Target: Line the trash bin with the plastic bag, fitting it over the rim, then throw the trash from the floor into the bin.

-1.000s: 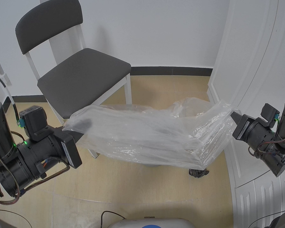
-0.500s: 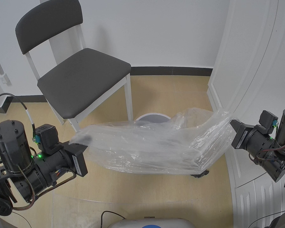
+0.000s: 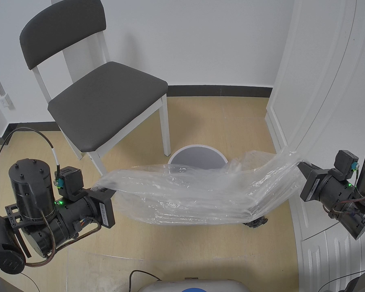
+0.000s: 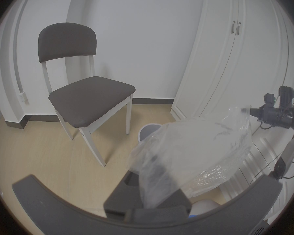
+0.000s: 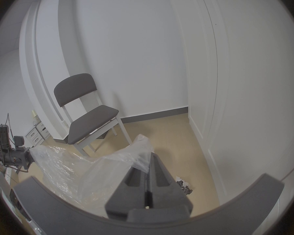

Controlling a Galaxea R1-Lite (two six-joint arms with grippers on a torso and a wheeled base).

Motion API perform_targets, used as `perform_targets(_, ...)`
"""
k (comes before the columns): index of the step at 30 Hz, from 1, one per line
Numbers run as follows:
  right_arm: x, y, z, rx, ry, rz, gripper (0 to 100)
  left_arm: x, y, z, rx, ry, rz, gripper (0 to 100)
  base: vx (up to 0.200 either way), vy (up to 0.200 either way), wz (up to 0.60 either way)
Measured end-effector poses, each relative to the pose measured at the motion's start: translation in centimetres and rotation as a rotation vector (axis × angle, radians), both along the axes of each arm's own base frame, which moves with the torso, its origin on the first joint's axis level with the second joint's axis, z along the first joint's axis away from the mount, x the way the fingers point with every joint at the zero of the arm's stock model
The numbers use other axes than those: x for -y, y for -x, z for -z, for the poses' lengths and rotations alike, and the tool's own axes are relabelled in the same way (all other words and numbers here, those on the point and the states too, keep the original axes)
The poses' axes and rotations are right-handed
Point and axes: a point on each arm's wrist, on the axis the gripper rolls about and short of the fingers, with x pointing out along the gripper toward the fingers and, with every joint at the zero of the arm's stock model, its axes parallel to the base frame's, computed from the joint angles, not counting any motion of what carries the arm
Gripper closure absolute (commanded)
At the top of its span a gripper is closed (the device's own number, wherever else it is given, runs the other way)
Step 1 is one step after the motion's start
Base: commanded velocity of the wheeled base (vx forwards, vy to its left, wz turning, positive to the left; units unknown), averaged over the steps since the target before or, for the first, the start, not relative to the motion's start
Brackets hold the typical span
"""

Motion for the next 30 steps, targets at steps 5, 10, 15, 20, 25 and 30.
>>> perform_targets(5, 0.2, 0.2, 0.2, -0.002, 0.016, -0.003, 100, -0.3, -0.3, 0.4, -0.015, -0.013, -0.018, 100, 0.0, 0.0, 0.0)
perform_targets(10, 0.4, 0.3, 0.2, 0.0, 0.02, 0.003, 100, -0.7, -0.4, 0.7, -0.02, -0.033, -0.029, 100, 0.0, 0.0, 0.0)
perform_targets(15, 0.5, 0.3, 0.2, 0.0, 0.023, 0.006, 100, -1.1, -0.5, 0.9, -0.024, -0.048, -0.04, 100, 0.0, 0.0, 0.0)
perform_targets(20, 0.6, 0.5, 0.1, 0.005, 0.03, 0.007, 100, -1.2, -0.5, 1.0, -0.027, -0.05, -0.043, 100, 0.0, 0.0, 0.0)
perform_targets(25, 0.8, 0.6, 0.1, 0.009, 0.03, 0.01, 100, -1.3, -0.5, 1.0, -0.025, -0.05, -0.046, 100, 0.0, 0.0, 0.0)
perform_targets(30, 0.9, 0.6, 0.0, 0.012, 0.029, 0.013, 100, -1.4, -0.5, 0.9, -0.023, -0.049, -0.049, 100, 0.0, 0.0, 0.0)
